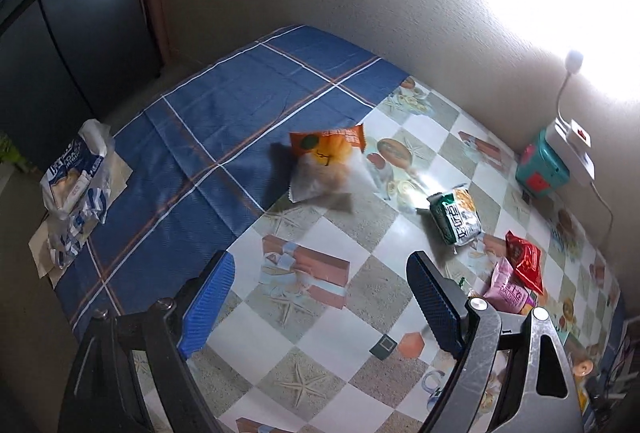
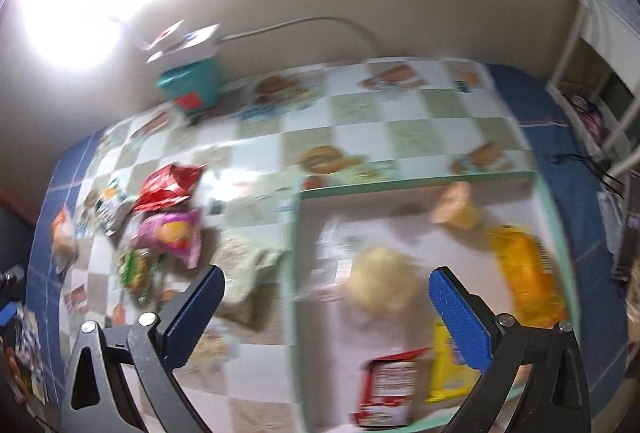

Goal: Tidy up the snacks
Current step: 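Move both tools back over the remaining snacks on the tablecloth, then grasp the green-wrapped biscuit with the left tool while the right tool grasps the white bread pack, then carry the biscuit and bread pack into the tray and open both tools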

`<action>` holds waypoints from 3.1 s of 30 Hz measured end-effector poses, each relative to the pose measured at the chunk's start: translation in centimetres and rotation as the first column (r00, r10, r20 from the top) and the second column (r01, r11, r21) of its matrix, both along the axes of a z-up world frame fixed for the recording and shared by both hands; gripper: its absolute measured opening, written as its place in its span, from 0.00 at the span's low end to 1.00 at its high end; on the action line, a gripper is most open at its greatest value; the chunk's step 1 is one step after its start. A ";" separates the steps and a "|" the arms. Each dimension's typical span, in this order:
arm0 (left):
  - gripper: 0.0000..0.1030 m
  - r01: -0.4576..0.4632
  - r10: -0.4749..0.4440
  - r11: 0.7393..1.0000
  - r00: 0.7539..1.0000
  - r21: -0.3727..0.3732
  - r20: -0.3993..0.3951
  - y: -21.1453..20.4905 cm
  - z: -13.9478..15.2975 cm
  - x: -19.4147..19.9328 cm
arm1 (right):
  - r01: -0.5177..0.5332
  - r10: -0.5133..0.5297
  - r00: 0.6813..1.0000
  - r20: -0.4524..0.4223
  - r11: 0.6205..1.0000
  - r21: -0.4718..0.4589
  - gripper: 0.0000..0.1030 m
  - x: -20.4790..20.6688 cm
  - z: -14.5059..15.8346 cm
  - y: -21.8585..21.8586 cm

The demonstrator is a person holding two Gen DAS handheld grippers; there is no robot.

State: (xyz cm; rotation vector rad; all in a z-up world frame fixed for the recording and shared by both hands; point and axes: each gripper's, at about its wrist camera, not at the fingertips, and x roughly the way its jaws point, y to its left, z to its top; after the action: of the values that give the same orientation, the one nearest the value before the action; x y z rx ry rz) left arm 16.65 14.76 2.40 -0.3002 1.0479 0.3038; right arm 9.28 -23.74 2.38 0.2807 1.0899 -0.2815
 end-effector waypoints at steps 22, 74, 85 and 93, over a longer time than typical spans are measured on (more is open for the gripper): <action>0.86 0.172 -0.178 0.980 0.982 -0.096 -0.061 -6.3 -4.8 4.2 | -0.160 0.162 0.986 -0.036 0.986 0.044 0.90 5.6 -6.1 7.9; 0.57 0.449 -0.475 0.877 0.863 -0.171 -0.173 -14.7 -11.6 4.4 | -0.071 0.094 0.984 -0.149 0.985 0.155 0.64 2.3 -9.4 5.0; 0.56 0.414 -0.438 0.895 0.885 -0.165 -0.157 -11.4 -9.3 1.5 | -0.072 0.092 0.990 -0.105 0.981 0.178 0.61 -1.1 -6.3 5.7; 0.56 0.423 -0.434 0.894 0.900 -0.148 -0.048 -10.4 -3.9 -0.9 | -0.069 0.074 0.997 -0.024 0.980 0.188 0.61 -1.8 -3.2 4.9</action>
State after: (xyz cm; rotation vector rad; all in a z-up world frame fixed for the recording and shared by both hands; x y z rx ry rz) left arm 15.79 4.32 -1.51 -0.1696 1.1855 -0.1567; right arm 7.45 -18.88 -0.78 0.4049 1.1567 -0.1194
